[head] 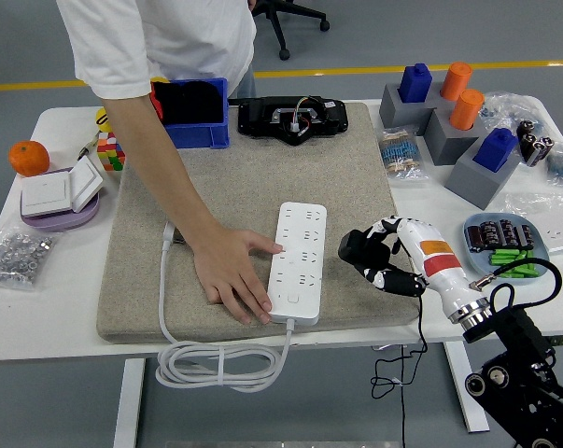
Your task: Press the white button,pick up the black plug,place it near the board,insert it into the board
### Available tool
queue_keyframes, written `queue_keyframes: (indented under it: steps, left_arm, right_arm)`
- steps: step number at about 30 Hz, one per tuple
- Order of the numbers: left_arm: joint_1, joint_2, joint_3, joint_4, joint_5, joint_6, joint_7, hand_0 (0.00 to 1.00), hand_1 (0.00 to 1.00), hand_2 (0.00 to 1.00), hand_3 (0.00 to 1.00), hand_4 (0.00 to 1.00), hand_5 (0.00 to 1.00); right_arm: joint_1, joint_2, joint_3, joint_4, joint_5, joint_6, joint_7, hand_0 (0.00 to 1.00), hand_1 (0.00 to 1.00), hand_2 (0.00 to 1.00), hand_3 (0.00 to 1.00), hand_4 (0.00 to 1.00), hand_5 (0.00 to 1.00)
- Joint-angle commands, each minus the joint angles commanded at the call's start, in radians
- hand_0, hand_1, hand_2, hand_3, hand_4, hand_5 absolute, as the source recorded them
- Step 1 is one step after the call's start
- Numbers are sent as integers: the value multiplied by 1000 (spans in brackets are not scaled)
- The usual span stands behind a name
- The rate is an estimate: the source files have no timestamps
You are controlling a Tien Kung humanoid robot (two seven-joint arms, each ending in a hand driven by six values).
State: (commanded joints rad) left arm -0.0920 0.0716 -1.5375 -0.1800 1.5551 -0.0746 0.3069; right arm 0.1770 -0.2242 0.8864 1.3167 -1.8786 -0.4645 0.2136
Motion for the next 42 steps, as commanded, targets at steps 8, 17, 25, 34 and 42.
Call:
queue_keyframes:
  steps: [8, 17, 25, 34, 42]
  left_arm:
    - [-1, 0, 2, 0, -2, 0, 0, 709, 695, 669, 716, 717, 300]
    - [-3, 3, -1, 0, 1, 0, 1, 709, 695, 669, 716, 717, 300]
    - [-5, 4, 6, 0, -5, 0, 1, 709, 695, 669, 716, 716, 301]
    - [-7, 9, 10, 0, -5, -1, 2, 709, 695, 669, 716, 717, 301]
    - [-7, 11, 14, 0, -6, -1, 3, 708, 695, 668, 716, 716, 300]
  right_arm:
    - [40, -7, -62, 40, 24, 19, -12, 276, 186, 230, 405, 691, 2]
    - [82, -19, -130, 51, 31, 53, -26, 275, 185, 228, 406, 688, 2]
    - [119, -17, -187, 34, 30, 62, -29, 275, 180, 226, 403, 686, 2]
    - [145, -2, -207, -9, 11, 68, -34, 274, 179, 225, 402, 686, 2]
    - [149, -6, -212, -29, -2, 83, -44, 274, 179, 224, 405, 684, 2]
